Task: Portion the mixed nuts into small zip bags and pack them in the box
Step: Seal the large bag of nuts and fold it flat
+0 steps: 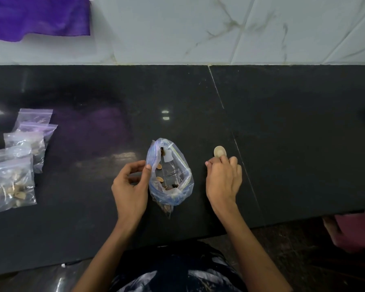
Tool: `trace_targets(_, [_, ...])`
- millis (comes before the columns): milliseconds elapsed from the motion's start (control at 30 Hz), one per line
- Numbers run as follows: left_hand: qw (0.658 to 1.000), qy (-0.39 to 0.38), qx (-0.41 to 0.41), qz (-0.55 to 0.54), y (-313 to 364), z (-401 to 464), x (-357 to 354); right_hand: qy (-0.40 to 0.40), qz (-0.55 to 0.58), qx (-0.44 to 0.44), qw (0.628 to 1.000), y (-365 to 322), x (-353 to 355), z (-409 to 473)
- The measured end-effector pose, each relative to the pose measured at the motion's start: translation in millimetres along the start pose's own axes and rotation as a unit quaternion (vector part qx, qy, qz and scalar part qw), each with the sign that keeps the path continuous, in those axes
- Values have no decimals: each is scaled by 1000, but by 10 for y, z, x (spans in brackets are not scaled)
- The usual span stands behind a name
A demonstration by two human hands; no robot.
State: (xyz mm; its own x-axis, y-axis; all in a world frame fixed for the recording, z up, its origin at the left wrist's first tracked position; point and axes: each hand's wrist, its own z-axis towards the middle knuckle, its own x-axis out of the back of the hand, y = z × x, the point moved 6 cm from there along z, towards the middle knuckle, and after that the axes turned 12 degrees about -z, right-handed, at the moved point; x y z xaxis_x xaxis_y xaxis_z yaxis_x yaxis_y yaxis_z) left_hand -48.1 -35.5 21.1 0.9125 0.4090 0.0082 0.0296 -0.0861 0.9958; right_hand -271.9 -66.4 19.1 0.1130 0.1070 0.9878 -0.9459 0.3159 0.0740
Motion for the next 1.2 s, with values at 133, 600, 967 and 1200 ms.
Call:
trace_targets(133, [1000,7,1,-3,-19,-16,10,104,160,41,981,-107,410,-43])
trace_targets(600, [999,43,5,6,-17,-13,60,-54,447,67,890,-400,311,67])
trace_targets(967, [948,-205,181,166,143,739,-358,-552,451,51,700,-878,-53,508])
trace_targets(1200, [898,-287,306,130,104,802,-385,-619,500,79,600,-924,-105,564])
